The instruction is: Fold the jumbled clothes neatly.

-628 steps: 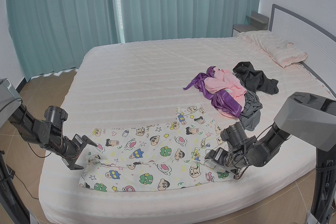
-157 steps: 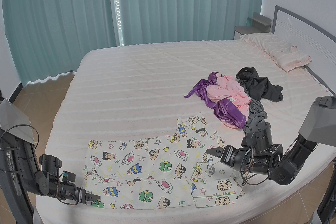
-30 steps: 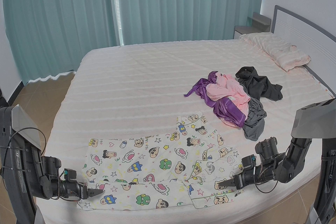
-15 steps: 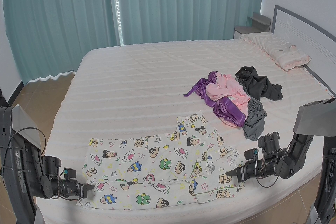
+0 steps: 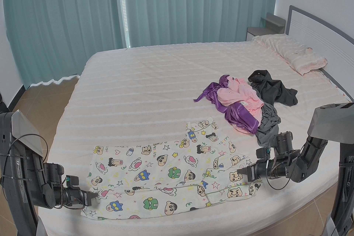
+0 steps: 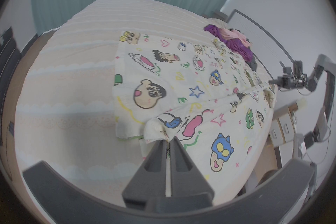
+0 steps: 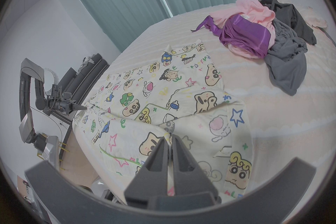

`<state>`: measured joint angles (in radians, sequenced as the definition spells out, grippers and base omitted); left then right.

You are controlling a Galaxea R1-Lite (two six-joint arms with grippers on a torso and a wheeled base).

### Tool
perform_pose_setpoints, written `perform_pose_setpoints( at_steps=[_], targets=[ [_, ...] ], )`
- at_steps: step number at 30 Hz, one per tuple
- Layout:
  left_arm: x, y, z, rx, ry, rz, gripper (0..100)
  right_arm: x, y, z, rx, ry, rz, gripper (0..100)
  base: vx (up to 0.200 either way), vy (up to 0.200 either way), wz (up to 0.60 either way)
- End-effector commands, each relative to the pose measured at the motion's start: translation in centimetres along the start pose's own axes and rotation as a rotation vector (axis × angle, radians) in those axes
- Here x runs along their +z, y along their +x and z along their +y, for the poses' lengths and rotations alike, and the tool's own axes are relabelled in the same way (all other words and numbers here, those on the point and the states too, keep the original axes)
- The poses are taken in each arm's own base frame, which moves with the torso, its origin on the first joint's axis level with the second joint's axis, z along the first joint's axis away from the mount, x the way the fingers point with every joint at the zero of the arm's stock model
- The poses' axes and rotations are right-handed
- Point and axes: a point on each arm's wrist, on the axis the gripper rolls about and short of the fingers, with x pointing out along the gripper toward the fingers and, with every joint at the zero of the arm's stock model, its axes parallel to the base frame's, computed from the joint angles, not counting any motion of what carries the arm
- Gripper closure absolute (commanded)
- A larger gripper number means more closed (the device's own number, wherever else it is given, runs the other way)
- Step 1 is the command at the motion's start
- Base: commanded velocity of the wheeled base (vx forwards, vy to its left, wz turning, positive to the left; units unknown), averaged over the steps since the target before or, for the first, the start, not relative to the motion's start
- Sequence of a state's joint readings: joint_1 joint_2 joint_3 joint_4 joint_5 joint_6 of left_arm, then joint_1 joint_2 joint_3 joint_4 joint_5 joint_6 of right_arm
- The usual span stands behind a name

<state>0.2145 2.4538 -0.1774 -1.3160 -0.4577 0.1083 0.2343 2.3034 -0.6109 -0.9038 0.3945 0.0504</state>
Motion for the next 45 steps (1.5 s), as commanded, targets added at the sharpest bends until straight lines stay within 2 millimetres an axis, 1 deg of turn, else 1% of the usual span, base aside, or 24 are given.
perform_pose_setpoints(
  at_steps=[1, 3, 13, 14, 15, 20, 25, 27, 30, 32, 33, 36, 39, 45],
  targets=[
    [0.8, 0.4, 0.3, 0.041, -0.024, -0.031, 100, -0.3, 0.6, 0.1, 0.0, -0.002, 0.014, 100, 0.0, 0.0, 0.0],
    [0.9, 0.5, 0.2, 0.038, -0.031, -0.034, 100, -0.4, 0.7, 0.1, -0.001, -0.001, 0.017, 100, 0.0, 0.0, 0.0],
    [1.0, 1.2, -1.5, -0.003, -0.009, -0.014, 100, -0.5, 0.8, 0.0, -0.004, 0.003, 0.025, 100, 0.0, 0.0, 0.0],
    [1.1, 1.3, -1.5, -0.003, -0.014, -0.017, 0, -0.5, 0.8, 0.0, -0.004, 0.004, 0.026, 100, 0.0, 0.0, 0.0],
    [1.2, 1.3, -1.5, 0.0, -0.022, -0.027, 0, -0.5, 0.8, 0.0, -0.004, 0.005, 0.026, 0, 0.0, 0.0, 0.0],
    [2.2, 1.6, -1.1, 0.092, -0.069, -0.098, 0, -0.6, 0.8, 0.0, -0.004, 0.006, 0.029, 0, 0.0, 0.0, 0.0],
    [2.7, 1.3, -1.2, 0.101, -0.121, -0.134, 0, -0.2, 0.5, -0.2, -0.01, 0.018, 0.008, 0, 0.0, 0.0, 0.0],
    [3.2, 0.5, -1.4, 0.101, -0.128, -0.159, 0, 0.5, 0.0, -0.1, -0.01, 0.052, -0.025, 0, 0.0, 0.0, 0.0],
    [4.2, -0.4, -1.6, 0.095, -0.124, -0.209, 0, 1.8, -1.3, 0.5, 0.0, 0.146, -0.084, 0, 0.0, 0.0, 0.0],
    [4.7, -0.6, -1.7, 0.085, -0.159, -0.233, 0, 2.5, -1.8, 0.9, 0.013, 0.204, -0.116, 0, 0.0, 0.0, 0.0],
    [5.1, -0.7, -1.8, 0.072, -0.205, -0.255, 0, 3.2, -2.2, 1.2, 0.022, 0.257, -0.144, 0, 0.0, 0.0, 0.0],
    [6.0, -1.0, -1.8, 0.056, -0.278, -0.299, 0, 3.9, -2.5, 1.7, 0.011, 0.354, -0.186, 0, 0.0, 0.0, 0.0],
    [6.2, -1.0, -1.7, 0.054, -0.294, -0.308, 0, 3.9, -2.3, 1.8, -0.006, 0.394, -0.206, 0, 0.0, 0.0, 0.0],
    [6.1, -0.9, -1.7, 0.052, -0.3, -0.303, 0, 3.6, -2.1, 1.6, -0.006, 0.411, -0.21, 0, 0.2, 0.0, 0.0]
  ],
)
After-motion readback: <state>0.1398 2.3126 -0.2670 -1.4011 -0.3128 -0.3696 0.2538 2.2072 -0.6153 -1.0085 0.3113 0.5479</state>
